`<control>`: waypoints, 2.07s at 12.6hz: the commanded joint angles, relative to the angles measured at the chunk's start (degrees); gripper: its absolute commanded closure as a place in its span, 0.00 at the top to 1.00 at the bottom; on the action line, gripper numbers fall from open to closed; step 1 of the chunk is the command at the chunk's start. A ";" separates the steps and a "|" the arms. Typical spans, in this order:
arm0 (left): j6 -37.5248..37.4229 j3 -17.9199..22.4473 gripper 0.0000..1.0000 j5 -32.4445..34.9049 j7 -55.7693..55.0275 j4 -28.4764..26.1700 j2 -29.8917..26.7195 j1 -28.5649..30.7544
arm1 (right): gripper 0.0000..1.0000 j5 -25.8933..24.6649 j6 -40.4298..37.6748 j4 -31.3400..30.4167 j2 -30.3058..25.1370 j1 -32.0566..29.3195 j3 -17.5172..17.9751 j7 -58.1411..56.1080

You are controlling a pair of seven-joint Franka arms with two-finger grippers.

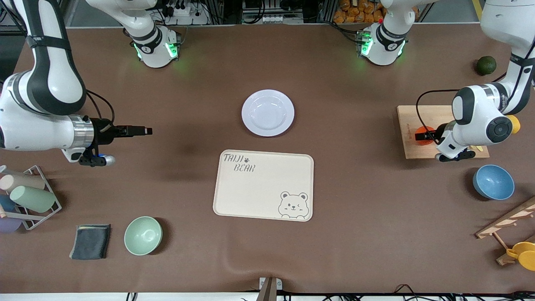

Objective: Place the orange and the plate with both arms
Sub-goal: 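Grasp the orange with the left gripper while the right gripper reaches inward, then carry the orange with the left gripper onto the white plate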

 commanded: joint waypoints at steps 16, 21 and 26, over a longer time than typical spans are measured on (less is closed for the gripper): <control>-13.95 -26.92 0.00 -13.59 -29.09 11.78 -2.93 0.16 | 1.00 16.03 8.43 -8.42 3.68 2.64 0.08 -4.29; -8.44 -32.94 0.00 -16.74 -53.90 14.25 0.49 -10.01 | 1.00 23.15 10.56 -10.80 6.40 3.35 0.08 -9.91; 3.09 -32.67 0.00 -17.46 -74.91 17.66 8.39 -24.69 | 1.00 27.30 11.53 -13.18 7.37 4.49 0.08 -16.53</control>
